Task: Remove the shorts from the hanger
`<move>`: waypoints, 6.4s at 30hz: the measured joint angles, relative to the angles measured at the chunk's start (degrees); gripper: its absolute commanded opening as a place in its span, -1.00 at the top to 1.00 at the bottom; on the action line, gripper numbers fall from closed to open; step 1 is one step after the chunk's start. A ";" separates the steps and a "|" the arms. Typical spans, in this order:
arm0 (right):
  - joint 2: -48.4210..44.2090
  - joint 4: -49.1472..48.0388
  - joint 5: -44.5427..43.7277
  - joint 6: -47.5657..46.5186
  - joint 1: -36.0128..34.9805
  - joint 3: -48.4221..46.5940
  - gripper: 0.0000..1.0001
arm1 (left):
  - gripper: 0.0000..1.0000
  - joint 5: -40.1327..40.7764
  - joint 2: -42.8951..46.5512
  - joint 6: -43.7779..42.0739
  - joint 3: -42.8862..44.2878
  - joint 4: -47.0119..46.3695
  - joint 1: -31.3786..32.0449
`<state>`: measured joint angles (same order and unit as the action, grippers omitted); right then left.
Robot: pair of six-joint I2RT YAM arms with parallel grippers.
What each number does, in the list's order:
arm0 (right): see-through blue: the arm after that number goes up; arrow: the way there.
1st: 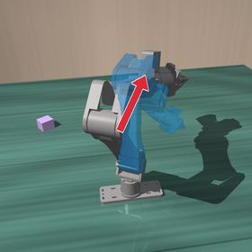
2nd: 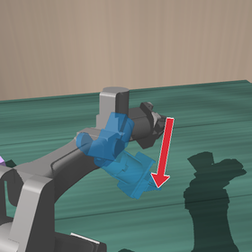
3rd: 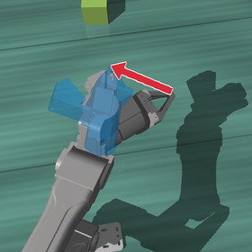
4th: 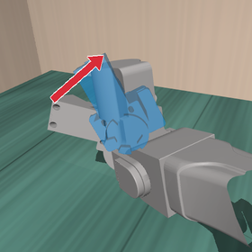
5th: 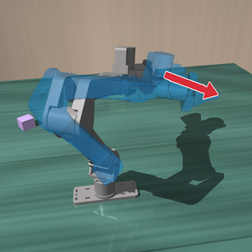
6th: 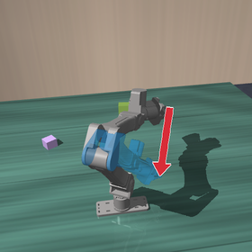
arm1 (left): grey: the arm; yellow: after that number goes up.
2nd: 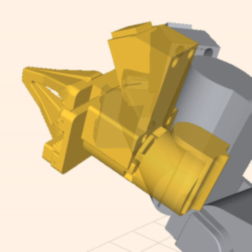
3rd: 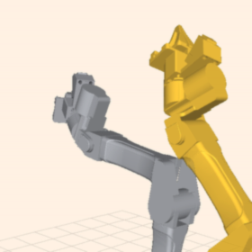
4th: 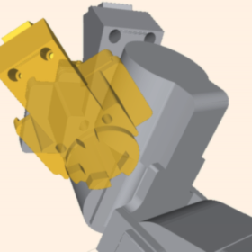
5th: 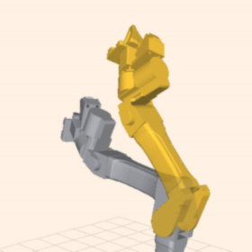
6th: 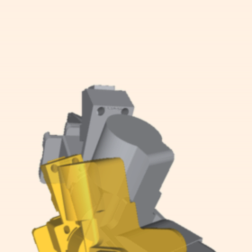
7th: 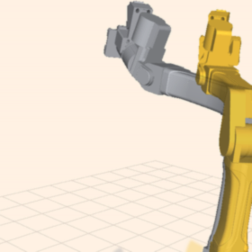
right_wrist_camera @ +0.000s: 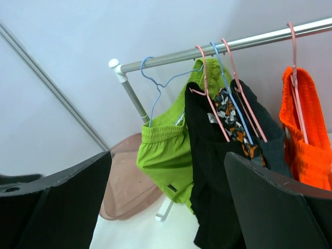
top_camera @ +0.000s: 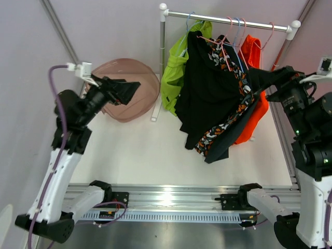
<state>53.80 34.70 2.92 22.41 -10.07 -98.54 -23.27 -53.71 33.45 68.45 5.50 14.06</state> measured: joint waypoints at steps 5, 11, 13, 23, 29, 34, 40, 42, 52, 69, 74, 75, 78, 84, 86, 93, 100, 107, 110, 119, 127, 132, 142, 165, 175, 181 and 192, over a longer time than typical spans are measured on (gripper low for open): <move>0.22 -5.84 -1.31 -4.55 0.00 7.61 -0.99 | -0.98 13.42 5.38 -9.92 4.81 7.58 1.11; 9.46 -4.87 -8.79 -10.32 -0.07 3.26 -0.99 | -0.98 21.84 4.13 -17.44 2.89 12.61 1.25; 13.53 -5.62 -11.37 -11.87 -0.04 0.20 -0.99 | -0.98 22.73 3.52 -18.69 1.49 13.14 1.27; 27.02 -5.46 -21.57 -14.45 3.72 -4.46 -0.99 | -0.98 21.53 5.33 -19.17 -9.16 11.96 1.31; 30.27 -6.32 -24.33 -14.58 5.11 -8.90 -0.98 | -0.98 21.51 6.36 -18.93 -11.08 10.56 2.32; 33.35 -6.75 -24.52 -14.51 5.44 -9.27 -0.89 | -0.99 21.53 6.36 -18.93 -12.11 9.77 3.30; 38.93 -6.86 -24.26 -13.90 5.60 -9.05 -0.79 | -0.99 21.55 6.36 -18.95 -12.57 9.73 3.91; 39.60 -7.21 -24.28 -13.84 5.70 -9.05 -0.71 | -0.98 21.55 6.36 -18.95 -12.61 9.70 4.11; 41.68 -7.87 -24.13 -13.81 6.91 -9.05 1.00 | -0.98 21.53 6.05 -18.93 -13.35 9.62 4.57; 33.90 -1.55 -25.90 -12.87 4.55 -10.56 1.00 | -0.98 16.46 0.66 -22.80 -5.73 13.09 15.34; 27.50 0.20 -26.16 -12.72 1.95 -12.22 1.00 | -0.98 12.96 -2.71 -23.67 2.71 13.07 21.57; 26.47 0.90 -26.14 -12.39 1.84 -12.44 1.00 | -0.98 11.78 -3.63 -23.87 3.89 12.52 23.06; 24.63 3.15 -26.49 -11.30 0.81 -12.48 1.00 | -0.99 8.57 -8.04 -24.94 6.80 9.77 30.91; 23.50 7.08 -27.39 -7.72 -3.48 -11.93 1.00 | -0.98 8.66 -20.33 -27.69 7.76 4.31 48.96; 22.82 8.66 -27.78 -6.32 -4.94 -11.58 1.00 | -0.98 9.49 -24.70 -28.04 7.76 2.34 53.27; 18.97 13.73 -28.20 -2.34 -8.39 -10.03 1.00 | -0.98 14.91 -35.67 -30.49 14.60 -1.11 60.15; 15.23 15.67 -28.13 -0.37 -8.61 -6.91 1.00 | -0.98 19.76 -41.40 -32.46 24.70 -2.86 60.70; 14.64 16.81 -28.02 -0.15 -8.57 -6.93 1.00 | -0.33 21.31 -46.05 -33.46 28.63 -1.77 60.76; 14.78 18.23 -27.93 -0.04 -8.59 -7.69 1.00 | -0.36 21.66 -46.90 -33.51 28.63 -1.33 60.76; 15.08 18.80 -28.04 0.66 -8.57 -11.04 1.00 | 1.00 24.28 -46.97 -34.29 26.77 -1.49 61.22; 20.15 22.12 -28.02 -0.31 -8.41 -17.84 1.00 | 1.00 27.80 -42.53 -33.53 19.15 -5.84 61.68; 26.10 25.14 -25.92 -0.63 -5.81 -25.38 1.00 | 1.00 32.33 -31.93 -31.71 5.44 -9.79 64.50; 29.77 27.12 -22.16 -1.38 -3.19 -29.83 1.00 | 1.00 37.18 -23.54 -27.34 -7.21 -11.65 67.06; 16.41 38.97 -2.54 6.23 -6.64 -37.99 1.00 | 1.00 48.11 -46.73 -30.99 53.59 24.44 44.81; 21.66 33.73 -4.61 4.85 -5.68 -23.96 1.00 | 1.00 45.07 -38.03 -32.04 70.93 34.45 16.55; 22.12 30.62 -4.59 3.54 -3.87 -19.89 1.00 | 1.00 42.84 -41.51 -31.71 75.73 30.75 4.70; 20.74 26.99 -5.68 1.01 -1.64 -12.37 1.00 | 1.00 33.11 -60.54 -29.97 77.20 17.86 -4.61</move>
<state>74.54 61.69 -2.76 23.42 -11.70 -110.91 9.85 -114.26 3.49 145.64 23.35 9.45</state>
